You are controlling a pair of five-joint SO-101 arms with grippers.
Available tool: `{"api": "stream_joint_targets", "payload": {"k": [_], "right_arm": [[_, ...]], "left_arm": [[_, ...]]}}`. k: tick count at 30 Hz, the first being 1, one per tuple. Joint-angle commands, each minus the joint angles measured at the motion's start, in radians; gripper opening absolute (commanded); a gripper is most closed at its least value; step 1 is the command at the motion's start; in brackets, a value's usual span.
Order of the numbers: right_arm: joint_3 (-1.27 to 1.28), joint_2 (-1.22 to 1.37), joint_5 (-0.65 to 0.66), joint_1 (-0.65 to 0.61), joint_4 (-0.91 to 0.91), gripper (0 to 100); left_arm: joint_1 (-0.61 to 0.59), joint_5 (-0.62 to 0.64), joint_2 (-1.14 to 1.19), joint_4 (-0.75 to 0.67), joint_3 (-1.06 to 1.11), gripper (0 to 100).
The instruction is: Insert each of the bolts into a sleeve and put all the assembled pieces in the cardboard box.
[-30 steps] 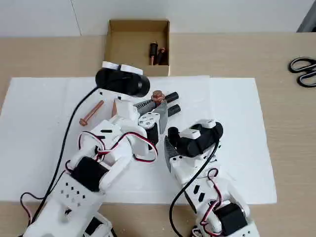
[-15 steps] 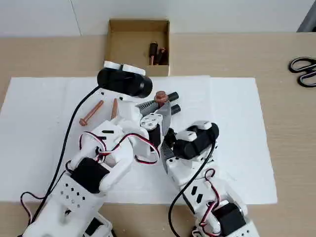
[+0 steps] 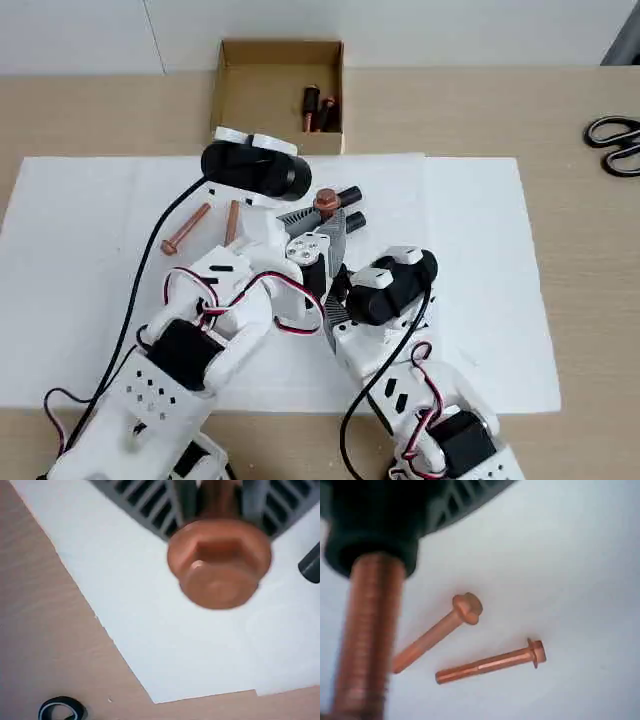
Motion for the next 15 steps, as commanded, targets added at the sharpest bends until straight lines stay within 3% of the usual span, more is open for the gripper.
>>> {"api": "stream_joint_targets", "payload": {"k": [1, 15], "right_arm": [[-0.008, -0.015, -0.005, -0.004, -0.025, 0.3], [-0.011, -0.015, -0.005, -0.005, -0.025, 0.3]], "left_arm": [[0.006, 0.003, -0.02, -0.031, -0.005, 1], [0.049, -0.035, 0.041, -0.005, 0.016, 1]]}}
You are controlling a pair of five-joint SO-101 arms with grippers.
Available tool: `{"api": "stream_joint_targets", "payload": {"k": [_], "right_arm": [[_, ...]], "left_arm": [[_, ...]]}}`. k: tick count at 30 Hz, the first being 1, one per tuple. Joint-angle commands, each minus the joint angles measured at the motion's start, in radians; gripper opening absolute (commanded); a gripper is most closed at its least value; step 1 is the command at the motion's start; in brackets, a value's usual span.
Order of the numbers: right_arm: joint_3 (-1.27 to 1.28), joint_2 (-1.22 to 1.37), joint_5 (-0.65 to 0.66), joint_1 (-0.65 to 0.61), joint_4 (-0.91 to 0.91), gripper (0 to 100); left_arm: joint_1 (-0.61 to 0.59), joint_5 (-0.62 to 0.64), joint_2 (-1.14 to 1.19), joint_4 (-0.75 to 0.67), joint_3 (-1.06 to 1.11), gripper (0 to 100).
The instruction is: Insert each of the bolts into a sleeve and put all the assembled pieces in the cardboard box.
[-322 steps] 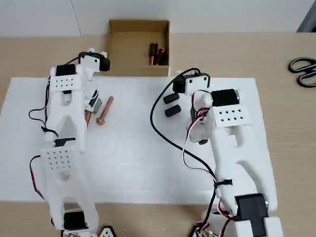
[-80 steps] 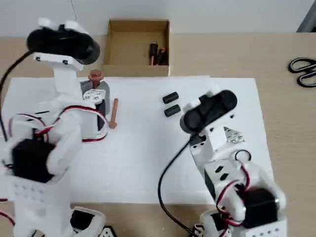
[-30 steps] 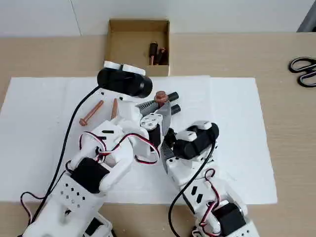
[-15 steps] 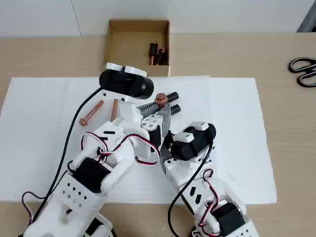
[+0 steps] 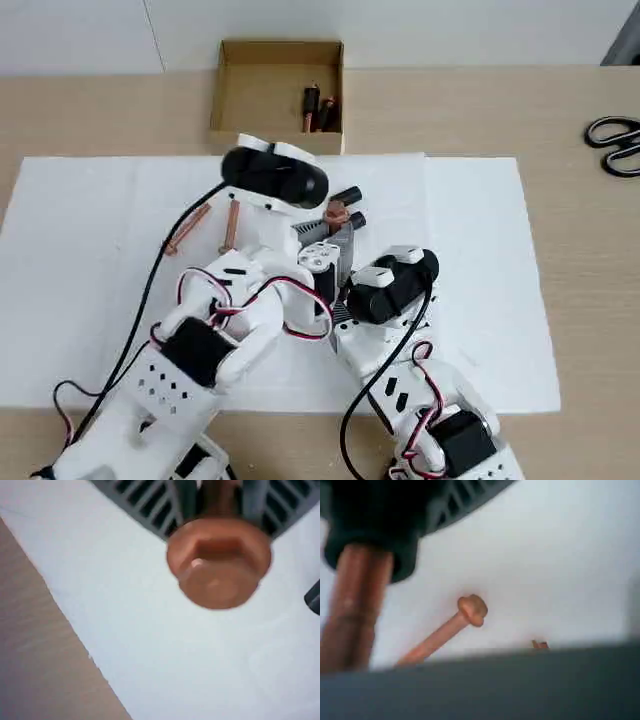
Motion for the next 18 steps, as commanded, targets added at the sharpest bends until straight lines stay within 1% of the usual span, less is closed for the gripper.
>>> {"api": "stream_joint_targets", "payload": {"k": [1, 5, 9, 18], "right_arm": [[-0.011, -0.015, -0.003, -0.008, -0.025, 0.3], [-0.011, -0.015, -0.003, -0.008, -0.025, 0.3], [-0.011, -0.015, -0.003, -0.008, -0.025, 0.3], [-0.011, -0.015, -0.003, -0.008, -0.025, 0.3]], "left_arm": [[0.017, -0.012, 0.003, 0.003, -0.012, 1], [0.064, -0.031, 0.003, 0.043, -0.013, 1], [0.066, -0.055, 0.003, 0.051, -0.005, 1], [0.068, -0.055, 0.003, 0.149, -0.005, 1]]}}
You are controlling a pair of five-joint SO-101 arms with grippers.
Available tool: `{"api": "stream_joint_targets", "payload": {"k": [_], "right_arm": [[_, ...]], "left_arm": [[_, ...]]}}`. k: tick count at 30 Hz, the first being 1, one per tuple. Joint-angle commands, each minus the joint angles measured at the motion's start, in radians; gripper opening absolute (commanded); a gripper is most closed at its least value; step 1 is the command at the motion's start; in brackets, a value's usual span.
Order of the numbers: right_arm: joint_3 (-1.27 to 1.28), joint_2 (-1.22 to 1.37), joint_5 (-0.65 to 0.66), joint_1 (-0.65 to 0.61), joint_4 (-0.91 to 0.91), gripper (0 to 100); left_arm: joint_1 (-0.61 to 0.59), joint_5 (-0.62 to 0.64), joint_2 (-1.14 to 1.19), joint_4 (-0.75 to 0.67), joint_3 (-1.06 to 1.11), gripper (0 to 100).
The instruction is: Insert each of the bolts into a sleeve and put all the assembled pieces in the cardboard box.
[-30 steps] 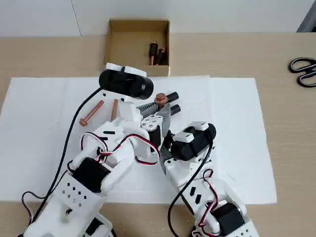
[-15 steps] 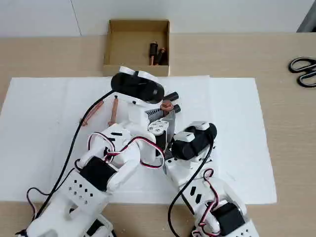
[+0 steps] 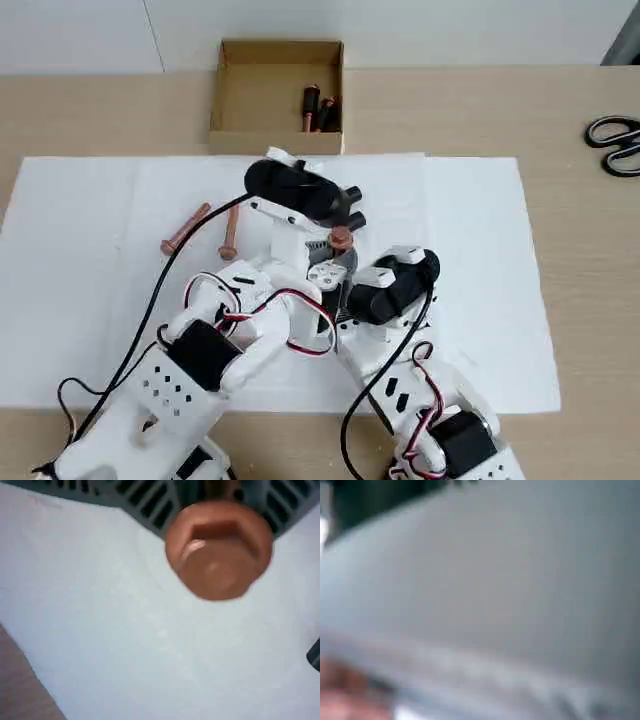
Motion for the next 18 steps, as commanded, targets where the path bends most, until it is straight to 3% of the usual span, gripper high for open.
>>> {"api": "stream_joint_targets", "payload": {"k": [1, 11, 18], "right_arm": [[-0.011, -0.015, -0.002, -0.01, -0.025, 0.3], [-0.011, -0.015, -0.002, -0.01, -0.025, 0.3], [-0.011, -0.015, -0.002, -0.01, -0.022, 0.3]], "left_arm": [[0.02, -0.006, 0.0, 0.026, -0.007, 1], [0.06, -0.006, 0.0, 0.098, -0.013, 2], [0.057, 0.0, -0.008, 0.146, -0.028, 27]]}}
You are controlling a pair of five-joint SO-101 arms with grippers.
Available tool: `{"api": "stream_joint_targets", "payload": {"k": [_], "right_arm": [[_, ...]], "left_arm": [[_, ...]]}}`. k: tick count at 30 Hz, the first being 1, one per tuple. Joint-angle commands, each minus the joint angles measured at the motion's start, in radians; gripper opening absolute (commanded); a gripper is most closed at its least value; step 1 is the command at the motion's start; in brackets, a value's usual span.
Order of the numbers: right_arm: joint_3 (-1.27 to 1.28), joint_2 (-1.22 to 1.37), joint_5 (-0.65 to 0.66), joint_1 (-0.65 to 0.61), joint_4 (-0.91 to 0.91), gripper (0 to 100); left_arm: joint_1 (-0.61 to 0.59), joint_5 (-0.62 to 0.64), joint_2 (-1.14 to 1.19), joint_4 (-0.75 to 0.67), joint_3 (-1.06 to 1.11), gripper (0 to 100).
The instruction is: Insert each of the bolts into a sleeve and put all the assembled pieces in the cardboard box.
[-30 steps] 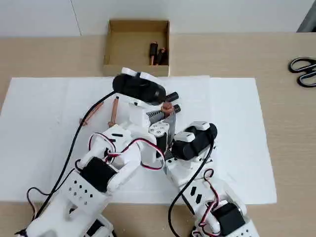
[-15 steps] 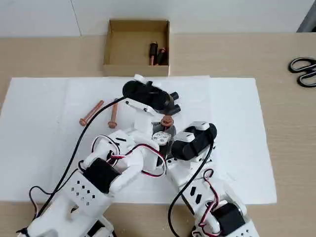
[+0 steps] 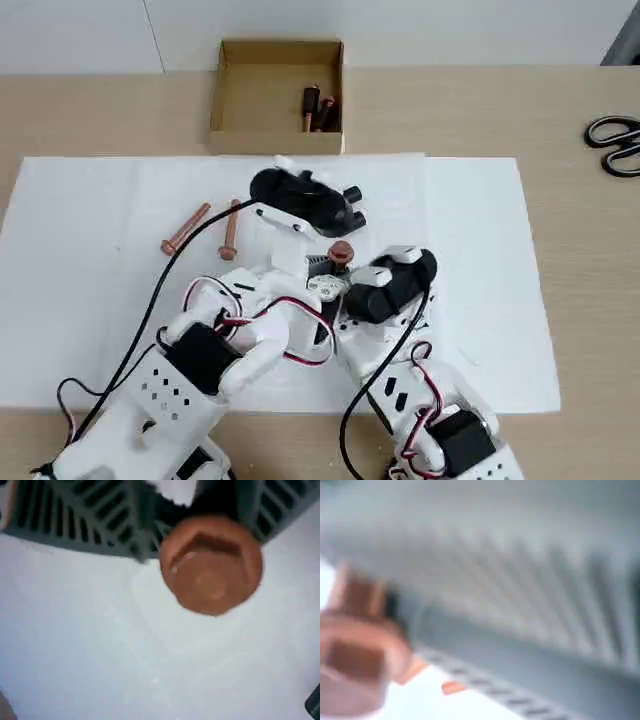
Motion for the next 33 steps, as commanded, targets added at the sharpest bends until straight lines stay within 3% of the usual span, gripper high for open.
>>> {"api": "stream_joint_targets", "payload": {"k": [1, 9, 16, 19, 24, 25, 29, 33], "right_arm": [[-0.014, -0.016, -0.003, -0.007, -0.024, 0.3], [-0.014, -0.016, -0.002, -0.007, -0.024, 0.3], [-0.014, -0.016, -0.002, -0.005, -0.025, 0.3], [-0.012, -0.005, 0.0, 0.022, -0.027, 0.3], [-0.032, -0.002, 0.005, 0.159, -0.019, 0.3], [-0.046, 0.001, 0.018, 0.177, -0.019, 0.3], [-0.169, 0.114, 0.071, 0.22, -0.019, 0.3], [-0.399, 0.403, 0.072, 0.254, -0.03, 0.3]], "left_arm": [[0.031, 0.0, -0.005, 0.061, -0.038, 29], [-0.155, -0.006, -0.005, 0.261, -0.209, 29], [-0.204, -0.066, -0.006, 0.381, -0.306, 29], [-0.341, -0.164, -0.005, 0.46, -0.366, 29], [-0.624, -0.466, -0.003, 0.517, -0.366, 29], [-0.647, -0.473, -0.005, 0.523, -0.369, 29], [-0.677, -0.465, -0.005, 0.557, -0.372, 29], [-0.677, -0.463, -0.005, 0.563, -0.372, 29]]}}
